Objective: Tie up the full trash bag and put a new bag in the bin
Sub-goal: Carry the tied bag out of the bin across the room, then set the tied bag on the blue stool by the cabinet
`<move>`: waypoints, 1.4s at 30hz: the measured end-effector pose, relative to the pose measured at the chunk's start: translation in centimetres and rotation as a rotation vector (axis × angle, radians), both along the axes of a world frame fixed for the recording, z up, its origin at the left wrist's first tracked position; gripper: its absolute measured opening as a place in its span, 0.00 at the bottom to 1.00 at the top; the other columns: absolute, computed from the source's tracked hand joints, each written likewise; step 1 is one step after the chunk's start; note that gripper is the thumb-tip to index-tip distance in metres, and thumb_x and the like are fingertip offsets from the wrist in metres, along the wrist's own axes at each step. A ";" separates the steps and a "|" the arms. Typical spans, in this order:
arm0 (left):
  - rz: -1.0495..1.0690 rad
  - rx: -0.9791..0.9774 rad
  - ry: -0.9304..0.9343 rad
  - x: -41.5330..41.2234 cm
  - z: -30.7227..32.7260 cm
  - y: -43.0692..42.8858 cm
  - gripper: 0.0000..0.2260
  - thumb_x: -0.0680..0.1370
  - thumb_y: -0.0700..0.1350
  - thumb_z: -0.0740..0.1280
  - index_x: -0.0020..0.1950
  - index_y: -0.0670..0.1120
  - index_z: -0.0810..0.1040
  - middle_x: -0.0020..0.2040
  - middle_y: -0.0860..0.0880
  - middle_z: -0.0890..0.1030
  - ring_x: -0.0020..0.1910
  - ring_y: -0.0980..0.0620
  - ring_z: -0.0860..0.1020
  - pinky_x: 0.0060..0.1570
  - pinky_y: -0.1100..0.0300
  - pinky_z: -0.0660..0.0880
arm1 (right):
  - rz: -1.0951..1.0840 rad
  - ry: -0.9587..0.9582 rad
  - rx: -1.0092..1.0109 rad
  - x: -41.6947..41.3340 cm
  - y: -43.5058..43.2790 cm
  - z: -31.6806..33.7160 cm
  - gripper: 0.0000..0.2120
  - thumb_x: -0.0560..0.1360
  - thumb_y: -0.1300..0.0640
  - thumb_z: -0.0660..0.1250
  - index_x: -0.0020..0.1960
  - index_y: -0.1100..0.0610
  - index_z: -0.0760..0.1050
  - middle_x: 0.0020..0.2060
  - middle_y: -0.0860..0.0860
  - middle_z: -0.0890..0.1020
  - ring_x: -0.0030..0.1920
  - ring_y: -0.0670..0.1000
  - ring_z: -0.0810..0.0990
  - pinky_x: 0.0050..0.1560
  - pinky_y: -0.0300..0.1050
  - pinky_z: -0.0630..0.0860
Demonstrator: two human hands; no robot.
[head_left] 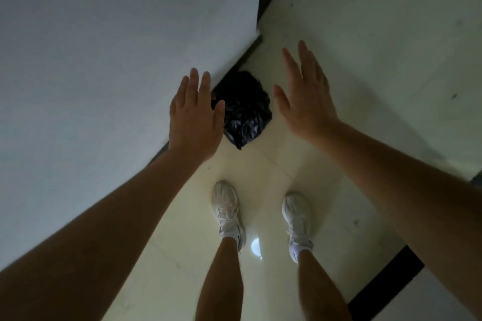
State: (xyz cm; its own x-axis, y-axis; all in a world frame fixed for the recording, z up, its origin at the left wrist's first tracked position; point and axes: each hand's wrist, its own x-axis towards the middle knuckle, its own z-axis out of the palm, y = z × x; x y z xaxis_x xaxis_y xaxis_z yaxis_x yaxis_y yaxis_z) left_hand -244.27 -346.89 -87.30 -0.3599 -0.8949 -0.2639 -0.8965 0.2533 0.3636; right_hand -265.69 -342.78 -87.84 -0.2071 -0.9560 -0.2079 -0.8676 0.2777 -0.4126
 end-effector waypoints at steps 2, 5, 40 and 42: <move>0.040 -0.040 -0.005 -0.5 6.3 0.5 0.27 0.84 0.54 0.50 0.80 0.43 0.51 0.81 0.42 0.52 0.80 0.42 0.50 0.77 0.45 0.51 | 0.020 0.029 -0.086 -0.5 -0.7 5.7 0.32 0.82 0.47 0.55 0.81 0.56 0.49 0.80 0.61 0.48 0.79 0.62 0.51 0.77 0.58 0.53; 0.052 -0.132 -0.034 -0.3 16.8 2.8 0.28 0.84 0.56 0.50 0.80 0.43 0.52 0.81 0.42 0.51 0.80 0.42 0.50 0.76 0.42 0.52 | 0.113 0.051 -0.190 -0.3 -0.8 15.3 0.32 0.82 0.46 0.54 0.81 0.57 0.49 0.80 0.62 0.49 0.79 0.63 0.52 0.76 0.62 0.56; 1.731 -0.687 -0.780 63.5 67.4 91.3 0.31 0.81 0.63 0.44 0.81 0.48 0.52 0.82 0.43 0.49 0.80 0.43 0.48 0.75 0.37 0.49 | 1.880 -0.390 -1.134 87.2 59.8 67.5 0.34 0.80 0.45 0.60 0.81 0.56 0.53 0.80 0.63 0.49 0.80 0.62 0.48 0.77 0.63 0.49; 1.820 -0.645 -0.786 65.5 65.7 95.5 0.31 0.81 0.63 0.44 0.81 0.48 0.52 0.82 0.43 0.49 0.80 0.43 0.47 0.75 0.37 0.49 | 1.930 -0.430 -1.061 91.2 64.8 66.2 0.35 0.80 0.45 0.59 0.81 0.56 0.52 0.80 0.62 0.47 0.80 0.61 0.45 0.78 0.62 0.48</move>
State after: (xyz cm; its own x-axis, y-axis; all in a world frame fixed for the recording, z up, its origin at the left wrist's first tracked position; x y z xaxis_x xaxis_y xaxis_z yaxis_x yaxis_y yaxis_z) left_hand -178.78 -251.44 -21.62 0.8430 -0.0272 0.5372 -0.1014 -0.9889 0.1091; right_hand -174.45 -277.95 -21.63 0.7246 0.3483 0.5946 0.4144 -0.9097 0.0279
